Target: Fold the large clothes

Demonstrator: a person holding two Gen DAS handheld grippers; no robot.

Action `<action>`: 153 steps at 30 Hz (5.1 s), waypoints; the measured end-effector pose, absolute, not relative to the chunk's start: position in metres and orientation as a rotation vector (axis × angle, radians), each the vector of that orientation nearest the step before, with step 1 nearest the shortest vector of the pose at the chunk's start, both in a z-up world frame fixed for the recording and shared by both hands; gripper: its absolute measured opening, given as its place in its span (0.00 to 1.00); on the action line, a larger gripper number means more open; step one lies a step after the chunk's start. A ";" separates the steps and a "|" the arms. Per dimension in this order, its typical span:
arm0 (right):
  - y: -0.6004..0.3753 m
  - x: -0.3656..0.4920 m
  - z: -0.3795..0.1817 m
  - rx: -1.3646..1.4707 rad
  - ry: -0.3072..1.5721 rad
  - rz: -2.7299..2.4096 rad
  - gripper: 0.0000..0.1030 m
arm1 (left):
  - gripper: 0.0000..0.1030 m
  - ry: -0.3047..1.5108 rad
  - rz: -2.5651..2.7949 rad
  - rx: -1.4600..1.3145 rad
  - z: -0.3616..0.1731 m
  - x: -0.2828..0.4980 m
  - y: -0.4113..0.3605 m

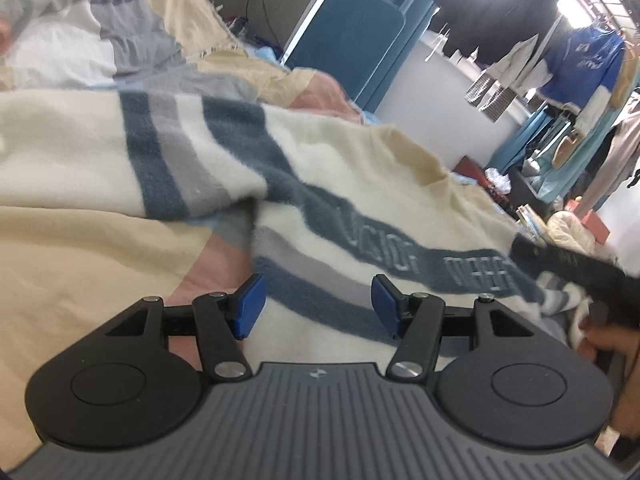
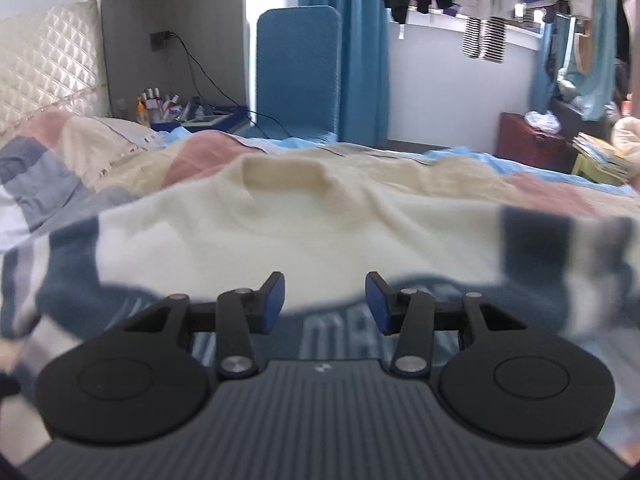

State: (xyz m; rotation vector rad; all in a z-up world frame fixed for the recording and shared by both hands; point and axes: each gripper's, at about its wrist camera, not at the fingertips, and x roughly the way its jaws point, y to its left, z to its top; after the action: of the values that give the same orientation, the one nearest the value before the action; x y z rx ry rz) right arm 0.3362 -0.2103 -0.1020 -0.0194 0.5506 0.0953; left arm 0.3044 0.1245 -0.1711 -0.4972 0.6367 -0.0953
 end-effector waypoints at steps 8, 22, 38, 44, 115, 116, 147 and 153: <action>-0.236 0.269 -0.090 0.012 0.622 0.105 0.46 | 0.62 0.591 -0.118 -0.451 -0.144 0.251 0.107; -0.269 0.267 -0.147 0.118 0.960 0.021 0.46 | 0.62 0.811 -0.190 -0.422 -0.176 0.246 0.072; -0.434 0.270 -0.155 0.923 0.709 -0.267 0.49 | 0.62 0.850 -0.161 -0.501 -0.186 0.258 0.079; -0.487 0.261 -0.183 1.094 0.629 -0.316 0.64 | 0.62 0.835 -0.148 -0.541 -0.186 0.256 0.082; -0.696 0.342 -0.210 0.832 0.265 -0.477 0.25 | 0.62 0.801 -0.025 -0.134 -0.199 0.290 0.011; -0.696 0.343 -0.208 0.813 0.268 -0.473 0.21 | 0.63 0.802 -0.022 -0.131 -0.199 0.291 0.011; -0.251 0.270 0.081 -0.050 0.115 0.266 0.17 | 0.63 0.616 -0.073 -0.488 -0.135 0.232 0.111; -0.143 0.227 0.022 -0.198 0.212 0.449 0.17 | 0.64 0.536 -0.026 -0.525 -0.122 0.225 0.150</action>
State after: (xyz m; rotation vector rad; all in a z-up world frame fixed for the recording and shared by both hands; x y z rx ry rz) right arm 0.2265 -0.1427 0.0220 -0.1978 0.2115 0.4486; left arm 0.2253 0.1504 -0.1215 -0.5252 0.5358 -0.0258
